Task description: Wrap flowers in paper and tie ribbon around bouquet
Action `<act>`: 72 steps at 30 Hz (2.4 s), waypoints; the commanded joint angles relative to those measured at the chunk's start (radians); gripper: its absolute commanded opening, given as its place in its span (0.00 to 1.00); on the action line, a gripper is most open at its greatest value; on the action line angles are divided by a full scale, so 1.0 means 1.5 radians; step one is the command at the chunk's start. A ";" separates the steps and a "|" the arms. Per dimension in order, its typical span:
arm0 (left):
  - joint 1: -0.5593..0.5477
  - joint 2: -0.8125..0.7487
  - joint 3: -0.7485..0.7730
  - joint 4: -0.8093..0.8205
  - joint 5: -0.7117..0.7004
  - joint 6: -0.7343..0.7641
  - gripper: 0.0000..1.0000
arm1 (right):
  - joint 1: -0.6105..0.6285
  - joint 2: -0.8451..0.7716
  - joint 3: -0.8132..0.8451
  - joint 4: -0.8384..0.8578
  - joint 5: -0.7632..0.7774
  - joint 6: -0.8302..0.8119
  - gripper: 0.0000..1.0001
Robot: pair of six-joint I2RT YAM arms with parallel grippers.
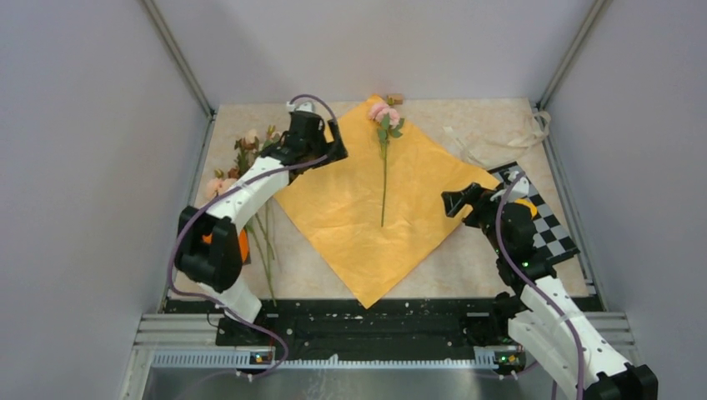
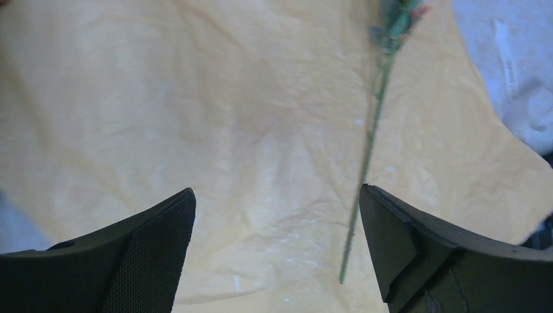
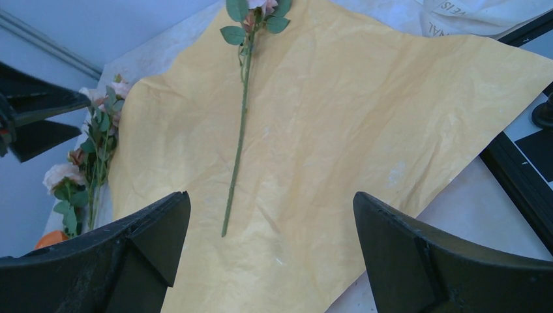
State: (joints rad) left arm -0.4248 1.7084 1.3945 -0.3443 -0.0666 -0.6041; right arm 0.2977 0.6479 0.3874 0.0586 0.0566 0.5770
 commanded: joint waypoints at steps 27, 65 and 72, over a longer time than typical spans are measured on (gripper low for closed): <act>0.320 -0.010 -0.177 -0.041 0.087 0.058 0.34 | -0.005 0.049 0.032 0.021 -0.003 -0.011 0.99; 0.291 -0.103 -0.177 -0.106 -0.088 0.109 0.00 | -0.005 0.060 0.036 0.011 0.017 -0.012 0.99; 0.265 -0.242 -0.181 -0.099 -0.032 0.115 0.00 | -0.004 0.053 0.037 0.007 0.014 -0.011 0.99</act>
State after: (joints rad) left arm 0.0063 1.4544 1.1107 -0.5079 -0.1619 -0.4641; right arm 0.2977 0.7418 0.3893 0.0582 0.0673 0.5686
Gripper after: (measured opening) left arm 0.010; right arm 0.985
